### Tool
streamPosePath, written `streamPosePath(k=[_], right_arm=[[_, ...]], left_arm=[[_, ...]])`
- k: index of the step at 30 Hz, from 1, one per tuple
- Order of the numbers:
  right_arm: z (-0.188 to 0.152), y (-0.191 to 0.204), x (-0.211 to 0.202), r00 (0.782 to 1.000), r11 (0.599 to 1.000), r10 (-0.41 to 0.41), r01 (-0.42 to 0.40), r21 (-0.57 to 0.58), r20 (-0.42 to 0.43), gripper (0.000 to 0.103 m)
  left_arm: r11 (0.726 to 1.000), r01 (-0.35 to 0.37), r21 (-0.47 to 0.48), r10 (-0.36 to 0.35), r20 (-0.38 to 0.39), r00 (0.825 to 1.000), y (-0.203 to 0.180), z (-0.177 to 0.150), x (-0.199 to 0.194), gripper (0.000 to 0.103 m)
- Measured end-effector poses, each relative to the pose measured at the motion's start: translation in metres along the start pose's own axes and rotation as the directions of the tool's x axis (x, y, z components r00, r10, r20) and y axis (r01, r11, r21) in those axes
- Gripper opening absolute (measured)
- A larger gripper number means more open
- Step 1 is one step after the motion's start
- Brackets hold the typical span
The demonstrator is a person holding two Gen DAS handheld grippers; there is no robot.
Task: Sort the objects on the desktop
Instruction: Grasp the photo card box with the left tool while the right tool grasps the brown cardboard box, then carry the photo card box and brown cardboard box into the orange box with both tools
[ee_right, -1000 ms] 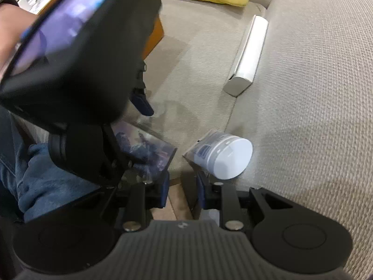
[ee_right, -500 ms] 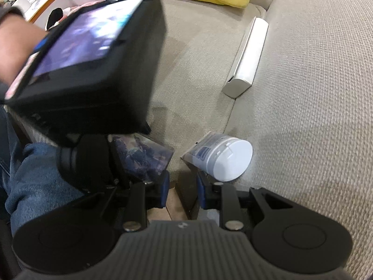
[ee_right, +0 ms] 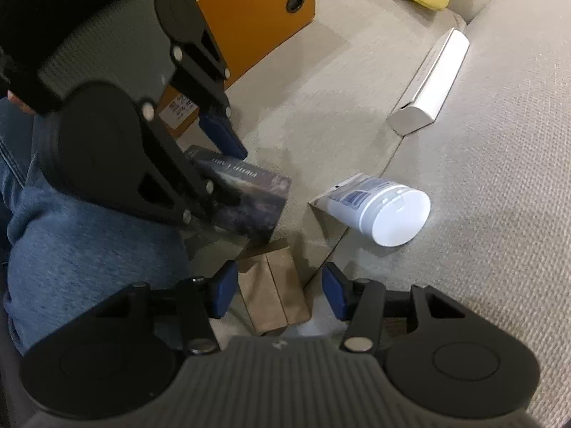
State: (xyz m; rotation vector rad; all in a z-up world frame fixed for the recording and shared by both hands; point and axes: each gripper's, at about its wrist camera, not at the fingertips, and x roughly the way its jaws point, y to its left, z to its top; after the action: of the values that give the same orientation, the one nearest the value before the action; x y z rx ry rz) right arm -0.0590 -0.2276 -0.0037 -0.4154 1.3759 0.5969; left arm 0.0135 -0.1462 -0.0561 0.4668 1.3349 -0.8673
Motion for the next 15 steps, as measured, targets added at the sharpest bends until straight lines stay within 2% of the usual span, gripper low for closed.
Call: streamPosePath(k=[1,4,7,10,15], right_arm=[[0.0,0.002,0.0,1.0,1.0,-0.001,0.001,-0.01,-0.004,0.053],[-0.01,-0.004,0.0,1.0,0.999,0.002,-0.003,-0.042,-0.015,0.053],[-0.015,0.009,0.008,0.998,0.991,-0.032,0.025,-0.131,-0.052,0.056],[-0.02,0.022,0.017,0.994,0.976,-0.075,0.058,-0.209,-0.076,0.058],[-0.013,0.002,0.027,0.993,0.973,-0.094,0.077,-0.216,-0.068,0.056]], left_arm=[[1.0,-0.015,0.004,0.015,0.011,1.0,-0.003,0.011,-0.011,0.03],[0.997,-0.071,0.025,0.07,0.036,0.997,-0.008,0.01,-0.024,0.026],[0.988,-0.137,0.078,0.134,0.042,0.99,-0.011,0.019,-0.026,0.026],[0.988,-0.134,0.079,0.132,0.024,0.991,-0.009,0.017,-0.019,0.026],[0.993,-0.099,0.063,0.097,0.032,0.995,-0.008,0.015,-0.011,0.026]])
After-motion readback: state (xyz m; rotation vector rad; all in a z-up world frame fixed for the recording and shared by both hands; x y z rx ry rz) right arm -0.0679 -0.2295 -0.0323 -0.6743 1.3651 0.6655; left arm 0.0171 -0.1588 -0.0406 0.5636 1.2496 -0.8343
